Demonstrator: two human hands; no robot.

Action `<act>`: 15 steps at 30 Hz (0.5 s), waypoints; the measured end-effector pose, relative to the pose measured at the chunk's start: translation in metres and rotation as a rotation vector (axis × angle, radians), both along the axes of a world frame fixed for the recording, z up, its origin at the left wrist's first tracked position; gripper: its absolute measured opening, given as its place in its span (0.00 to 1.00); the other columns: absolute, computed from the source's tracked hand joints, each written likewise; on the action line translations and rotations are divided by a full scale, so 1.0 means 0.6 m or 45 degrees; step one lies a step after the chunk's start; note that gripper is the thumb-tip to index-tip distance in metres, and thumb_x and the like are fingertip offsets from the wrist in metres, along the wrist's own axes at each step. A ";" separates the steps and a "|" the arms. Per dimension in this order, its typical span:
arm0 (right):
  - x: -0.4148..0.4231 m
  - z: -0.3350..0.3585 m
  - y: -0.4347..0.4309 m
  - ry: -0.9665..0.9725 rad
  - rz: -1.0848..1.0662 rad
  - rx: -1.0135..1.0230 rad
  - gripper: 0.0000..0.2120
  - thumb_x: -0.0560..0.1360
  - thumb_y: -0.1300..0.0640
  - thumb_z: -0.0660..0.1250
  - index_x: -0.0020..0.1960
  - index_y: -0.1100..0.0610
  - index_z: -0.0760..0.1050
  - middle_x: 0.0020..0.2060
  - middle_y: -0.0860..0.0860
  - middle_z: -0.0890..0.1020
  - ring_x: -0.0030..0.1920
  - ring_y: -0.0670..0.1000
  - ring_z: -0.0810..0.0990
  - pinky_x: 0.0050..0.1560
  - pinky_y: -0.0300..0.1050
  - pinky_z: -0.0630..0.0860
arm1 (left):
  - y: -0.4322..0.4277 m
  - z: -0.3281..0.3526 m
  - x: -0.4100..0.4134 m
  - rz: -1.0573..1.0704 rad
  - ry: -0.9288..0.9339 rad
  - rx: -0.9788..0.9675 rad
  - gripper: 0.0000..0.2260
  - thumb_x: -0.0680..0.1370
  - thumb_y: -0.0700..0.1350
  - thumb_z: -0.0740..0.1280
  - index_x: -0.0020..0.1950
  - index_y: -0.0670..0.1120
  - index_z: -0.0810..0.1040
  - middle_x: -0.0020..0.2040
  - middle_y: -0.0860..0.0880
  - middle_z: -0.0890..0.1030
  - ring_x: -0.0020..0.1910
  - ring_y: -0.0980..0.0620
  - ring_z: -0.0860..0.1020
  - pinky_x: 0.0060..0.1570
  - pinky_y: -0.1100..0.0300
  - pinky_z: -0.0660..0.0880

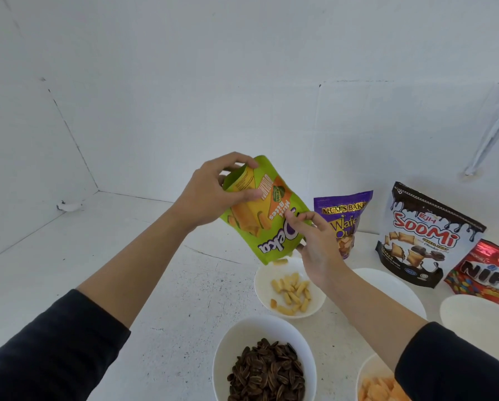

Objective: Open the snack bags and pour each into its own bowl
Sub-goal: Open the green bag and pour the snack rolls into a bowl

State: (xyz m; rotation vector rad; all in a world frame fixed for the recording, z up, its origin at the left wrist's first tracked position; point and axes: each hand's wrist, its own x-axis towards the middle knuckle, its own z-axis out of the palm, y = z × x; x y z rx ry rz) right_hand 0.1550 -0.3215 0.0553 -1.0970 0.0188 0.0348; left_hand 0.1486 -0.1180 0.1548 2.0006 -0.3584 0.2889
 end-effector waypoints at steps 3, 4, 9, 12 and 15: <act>0.006 0.015 0.002 -0.042 -0.045 0.000 0.12 0.71 0.59 0.76 0.38 0.55 0.71 0.44 0.53 0.87 0.44 0.50 0.85 0.40 0.44 0.79 | -0.004 0.027 0.003 -0.013 -0.044 0.042 0.17 0.70 0.49 0.81 0.56 0.57 0.81 0.56 0.51 0.81 0.49 0.46 0.84 0.41 0.53 0.84; 0.008 0.018 0.002 -0.050 -0.056 -0.028 0.13 0.69 0.57 0.77 0.37 0.54 0.72 0.46 0.53 0.87 0.46 0.51 0.85 0.45 0.46 0.79 | -0.005 0.032 0.005 -0.015 -0.050 0.046 0.17 0.70 0.49 0.81 0.56 0.57 0.81 0.55 0.50 0.81 0.49 0.46 0.84 0.39 0.55 0.84; 0.004 -0.003 -0.006 0.017 -0.067 -0.076 0.14 0.71 0.59 0.76 0.37 0.55 0.70 0.44 0.53 0.86 0.46 0.51 0.84 0.48 0.47 0.77 | -0.008 0.001 0.009 -0.008 -0.010 0.086 0.17 0.70 0.50 0.81 0.56 0.57 0.80 0.55 0.50 0.81 0.49 0.46 0.85 0.42 0.48 0.85; -0.005 -0.042 -0.009 0.184 -0.020 -0.115 0.15 0.73 0.56 0.75 0.37 0.55 0.69 0.42 0.53 0.85 0.46 0.53 0.82 0.50 0.50 0.76 | -0.011 -0.046 0.007 -0.004 0.088 0.103 0.18 0.70 0.50 0.81 0.56 0.58 0.80 0.56 0.49 0.81 0.50 0.46 0.85 0.43 0.46 0.85; -0.008 -0.061 -0.011 0.275 0.013 -0.152 0.17 0.72 0.50 0.76 0.37 0.54 0.68 0.42 0.54 0.84 0.49 0.54 0.80 0.55 0.56 0.74 | -0.015 -0.069 0.004 -0.010 0.121 0.109 0.17 0.70 0.50 0.81 0.56 0.58 0.80 0.55 0.49 0.82 0.50 0.47 0.85 0.43 0.51 0.85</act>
